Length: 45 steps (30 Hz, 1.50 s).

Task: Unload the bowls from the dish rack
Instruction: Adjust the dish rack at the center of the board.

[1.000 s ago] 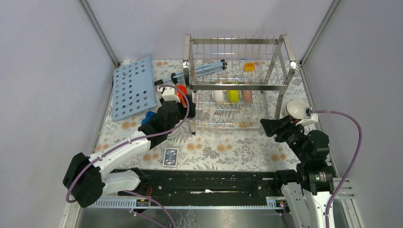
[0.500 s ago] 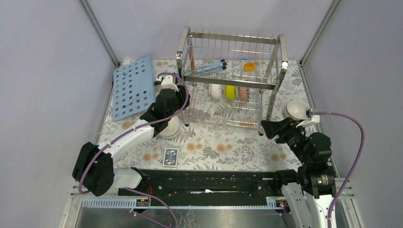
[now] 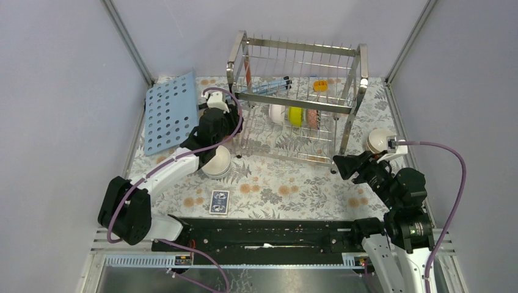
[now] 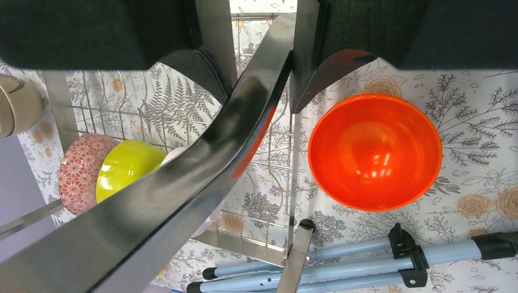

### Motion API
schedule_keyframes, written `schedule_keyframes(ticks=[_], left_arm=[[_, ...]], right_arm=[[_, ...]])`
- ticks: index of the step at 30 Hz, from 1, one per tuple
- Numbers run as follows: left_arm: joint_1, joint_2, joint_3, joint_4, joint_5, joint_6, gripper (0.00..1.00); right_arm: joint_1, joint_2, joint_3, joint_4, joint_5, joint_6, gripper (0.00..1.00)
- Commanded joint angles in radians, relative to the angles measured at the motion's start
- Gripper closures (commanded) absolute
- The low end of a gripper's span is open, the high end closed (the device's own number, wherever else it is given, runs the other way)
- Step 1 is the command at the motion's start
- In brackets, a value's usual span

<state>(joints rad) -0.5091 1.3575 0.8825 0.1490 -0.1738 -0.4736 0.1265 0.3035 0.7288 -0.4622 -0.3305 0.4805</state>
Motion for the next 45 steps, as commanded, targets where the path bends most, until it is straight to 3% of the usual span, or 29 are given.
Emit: schedule_keyframes(ticks=[1, 4, 7, 12, 15, 26, 30, 35, 45], left_arm=[[0.004, 0.027, 0.016, 0.041, 0.043, -0.051, 0.78], [0.004, 0.037, 0.033, 0.016, 0.04, -0.051, 0.74], [0.004, 0.043, 0.051, -0.005, 0.048, -0.057, 0.67], [0.004, 0.025, 0.039, -0.01, 0.055, -0.065, 0.45], [0.004, 0.014, 0.036, -0.015, 0.048, -0.066, 0.38], [0.004, -0.086, 0.042, -0.077, -0.011, -0.071, 0.36], [0.004, -0.159, 0.017, -0.108, -0.058, -0.1, 0.29], [0.004, -0.22, -0.024, -0.105, -0.082, -0.104, 0.19], [0.004, -0.141, 0.001, -0.044, -0.056, -0.018, 0.19]], right_arm=[[0.032, 0.048, 0.086, 0.062, 0.073, -0.125, 0.35], [0.039, 0.121, 0.152, 0.106, 0.094, -0.136, 0.35], [0.041, 0.188, 0.164, 0.164, 0.021, -0.11, 0.35], [0.051, 0.209, 0.114, 0.18, 0.018, -0.112, 0.36], [0.054, 0.212, 0.128, 0.16, 0.067, -0.117, 0.36], [0.054, 0.088, 0.164, 0.013, 0.355, -0.104, 0.26], [0.055, 0.008, 0.105, -0.041, 0.476, -0.086, 0.18], [0.055, 0.008, 0.018, -0.056, 0.433, -0.049, 0.14], [0.054, 0.069, -0.133, 0.128, 0.383, 0.024, 0.12]])
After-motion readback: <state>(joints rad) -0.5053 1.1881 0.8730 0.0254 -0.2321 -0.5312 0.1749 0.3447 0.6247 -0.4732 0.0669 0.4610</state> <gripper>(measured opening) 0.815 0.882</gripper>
